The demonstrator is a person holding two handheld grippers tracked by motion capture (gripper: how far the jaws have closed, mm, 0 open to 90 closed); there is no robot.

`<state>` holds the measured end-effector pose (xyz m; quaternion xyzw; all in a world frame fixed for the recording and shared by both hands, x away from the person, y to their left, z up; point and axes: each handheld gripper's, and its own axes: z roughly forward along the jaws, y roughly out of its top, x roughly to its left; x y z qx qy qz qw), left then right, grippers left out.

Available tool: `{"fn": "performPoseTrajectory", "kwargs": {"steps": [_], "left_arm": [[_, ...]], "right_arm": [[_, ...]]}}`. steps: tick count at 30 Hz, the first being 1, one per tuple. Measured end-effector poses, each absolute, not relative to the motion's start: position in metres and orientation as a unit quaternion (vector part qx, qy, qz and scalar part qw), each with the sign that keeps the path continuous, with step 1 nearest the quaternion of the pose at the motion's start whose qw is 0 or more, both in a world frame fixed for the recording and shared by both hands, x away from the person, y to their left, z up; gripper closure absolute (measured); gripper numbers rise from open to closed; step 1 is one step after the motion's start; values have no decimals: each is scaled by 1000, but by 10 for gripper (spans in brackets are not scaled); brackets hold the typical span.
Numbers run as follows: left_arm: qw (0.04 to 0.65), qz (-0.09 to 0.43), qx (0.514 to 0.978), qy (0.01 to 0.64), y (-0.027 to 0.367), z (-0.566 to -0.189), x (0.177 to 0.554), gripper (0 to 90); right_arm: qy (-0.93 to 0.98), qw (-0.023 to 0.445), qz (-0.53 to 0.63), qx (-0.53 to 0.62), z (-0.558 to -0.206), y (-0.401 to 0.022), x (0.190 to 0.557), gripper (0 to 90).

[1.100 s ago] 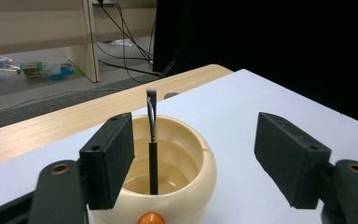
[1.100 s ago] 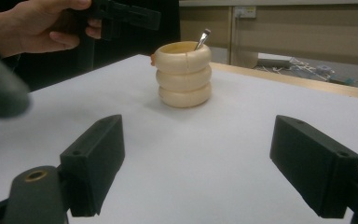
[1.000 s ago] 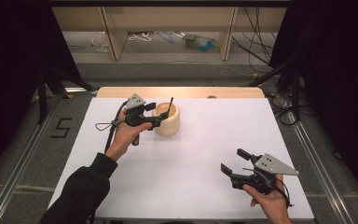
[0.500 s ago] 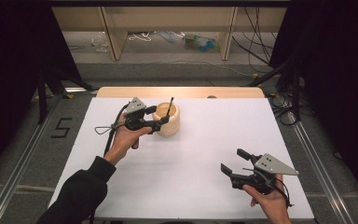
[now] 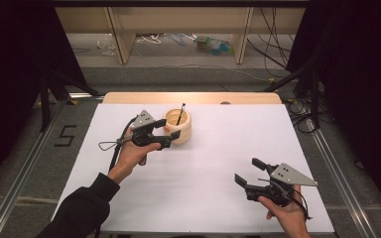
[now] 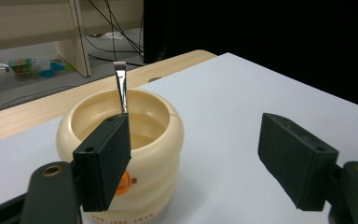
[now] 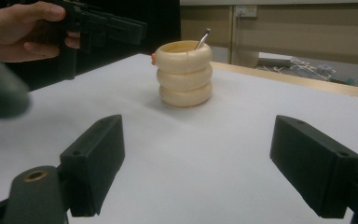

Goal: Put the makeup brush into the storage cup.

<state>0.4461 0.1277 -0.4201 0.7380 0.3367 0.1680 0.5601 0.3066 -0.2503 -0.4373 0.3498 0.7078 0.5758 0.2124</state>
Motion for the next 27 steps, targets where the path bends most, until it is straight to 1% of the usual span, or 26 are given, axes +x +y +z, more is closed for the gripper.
{"fn": "performPoseTrajectory", "kwargs": {"steps": [13, 15, 27], "left_arm": [[564, 168, 736, 333, 136, -428, 428, 253], [564, 168, 736, 335, 139, -430, 424, 252], [570, 168, 734, 329, 152, -436, 398, 244]], "right_arm": [[708, 212, 576, 350, -437, -250, 306, 189], [711, 217, 569, 352, -437, -251, 306, 189], [713, 212, 569, 351, -437, -250, 306, 189]]}}
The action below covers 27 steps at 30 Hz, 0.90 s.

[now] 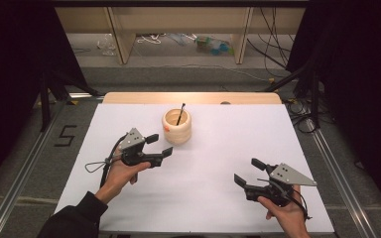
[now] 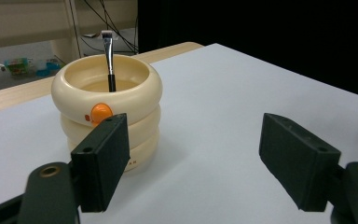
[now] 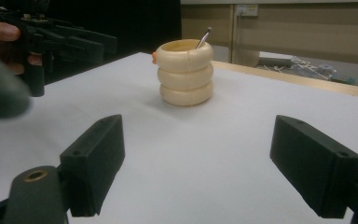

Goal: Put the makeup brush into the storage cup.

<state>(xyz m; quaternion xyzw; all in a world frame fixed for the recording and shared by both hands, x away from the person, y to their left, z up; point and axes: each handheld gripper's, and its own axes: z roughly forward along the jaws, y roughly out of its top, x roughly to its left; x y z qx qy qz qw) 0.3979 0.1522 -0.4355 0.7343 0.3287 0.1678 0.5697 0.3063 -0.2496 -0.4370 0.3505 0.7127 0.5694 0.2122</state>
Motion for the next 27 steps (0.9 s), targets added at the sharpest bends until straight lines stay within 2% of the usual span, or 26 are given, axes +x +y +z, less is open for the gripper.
{"fn": "performPoseTrajectory", "kwargs": {"steps": [8, 16, 27], "left_arm": [[571, 165, 738, 319, 155, -434, 387, 229], [576, 154, 736, 320, 157, -435, 379, 161], [589, 166, 726, 314, 165, -436, 366, 160]], "right_arm": [[716, 214, 564, 351, -436, -250, 306, 189], [718, 211, 564, 349, -437, -249, 306, 188], [716, 217, 565, 349, -438, -248, 306, 188]]}}
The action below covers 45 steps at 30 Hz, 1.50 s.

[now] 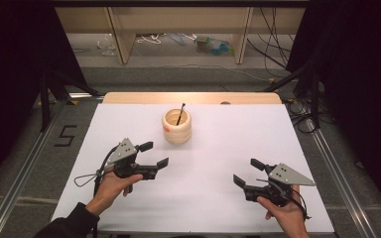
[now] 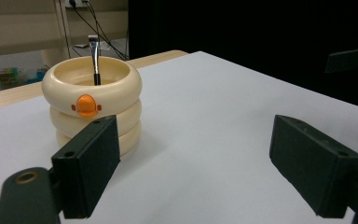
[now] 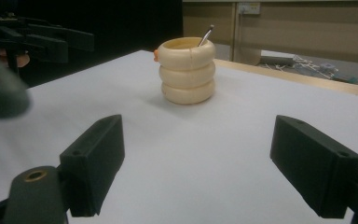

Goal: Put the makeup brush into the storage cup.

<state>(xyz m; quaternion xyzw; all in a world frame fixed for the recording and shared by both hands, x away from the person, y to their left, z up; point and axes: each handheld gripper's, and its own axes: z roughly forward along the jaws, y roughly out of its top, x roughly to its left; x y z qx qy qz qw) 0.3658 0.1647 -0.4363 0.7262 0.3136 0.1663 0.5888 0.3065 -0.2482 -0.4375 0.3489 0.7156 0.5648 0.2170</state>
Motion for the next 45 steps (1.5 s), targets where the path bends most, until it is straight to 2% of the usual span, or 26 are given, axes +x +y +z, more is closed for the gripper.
{"fn": "performPoseTrajectory", "kwargs": {"steps": [26, 45], "left_arm": [[578, 185, 729, 316, 181, -449, 329, 161], [575, 190, 732, 312, 182, -450, 327, 162]], "right_arm": [[719, 223, 564, 339, -438, -249, 308, 187], [719, 215, 563, 346, -437, -249, 307, 187]]}}
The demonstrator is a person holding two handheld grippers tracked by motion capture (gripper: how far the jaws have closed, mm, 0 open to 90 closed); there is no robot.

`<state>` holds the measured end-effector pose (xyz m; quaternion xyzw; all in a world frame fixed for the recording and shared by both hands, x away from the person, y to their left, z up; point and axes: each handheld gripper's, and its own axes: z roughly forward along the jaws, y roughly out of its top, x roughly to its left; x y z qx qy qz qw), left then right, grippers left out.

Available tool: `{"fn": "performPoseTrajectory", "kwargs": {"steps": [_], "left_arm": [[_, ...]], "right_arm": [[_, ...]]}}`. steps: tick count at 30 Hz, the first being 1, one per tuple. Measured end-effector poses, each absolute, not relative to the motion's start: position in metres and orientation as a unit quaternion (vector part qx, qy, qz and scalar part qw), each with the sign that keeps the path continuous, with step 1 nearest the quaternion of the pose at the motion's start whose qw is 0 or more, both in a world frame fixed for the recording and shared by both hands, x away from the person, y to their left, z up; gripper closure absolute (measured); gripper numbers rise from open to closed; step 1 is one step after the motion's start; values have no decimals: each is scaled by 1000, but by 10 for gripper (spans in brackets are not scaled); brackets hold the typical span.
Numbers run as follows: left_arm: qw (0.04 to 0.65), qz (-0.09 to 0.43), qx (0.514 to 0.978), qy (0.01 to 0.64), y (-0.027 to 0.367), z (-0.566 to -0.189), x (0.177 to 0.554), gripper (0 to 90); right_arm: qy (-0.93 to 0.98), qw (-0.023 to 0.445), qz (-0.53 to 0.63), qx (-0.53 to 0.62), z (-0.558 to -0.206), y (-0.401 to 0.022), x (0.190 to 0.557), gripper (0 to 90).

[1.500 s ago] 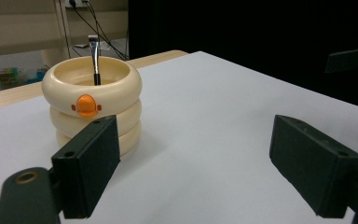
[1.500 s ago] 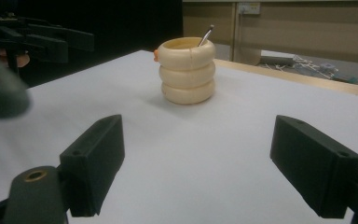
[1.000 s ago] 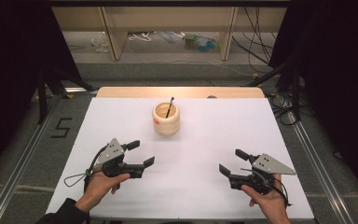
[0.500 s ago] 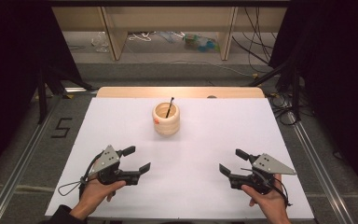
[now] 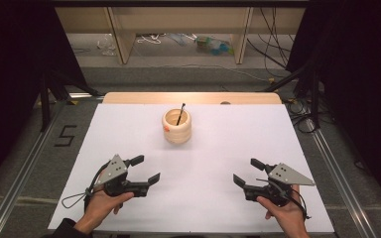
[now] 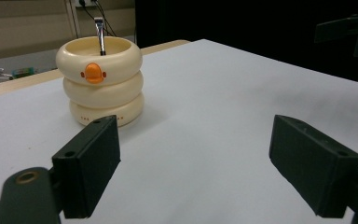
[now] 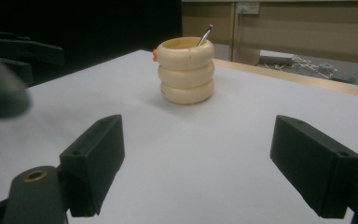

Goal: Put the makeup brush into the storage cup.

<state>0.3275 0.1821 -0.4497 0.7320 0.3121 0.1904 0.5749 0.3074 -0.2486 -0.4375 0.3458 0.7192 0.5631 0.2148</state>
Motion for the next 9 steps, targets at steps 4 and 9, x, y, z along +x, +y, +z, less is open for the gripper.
{"fn": "performPoseTrajectory", "kwargs": {"steps": [4, 9], "left_arm": [[575, 191, 732, 311, 182, -450, 327, 163], [574, 191, 733, 311, 182, -450, 327, 163]], "right_arm": [[720, 217, 561, 346, -437, -249, 307, 187], [719, 215, 563, 345, -438, -248, 308, 187]]}}
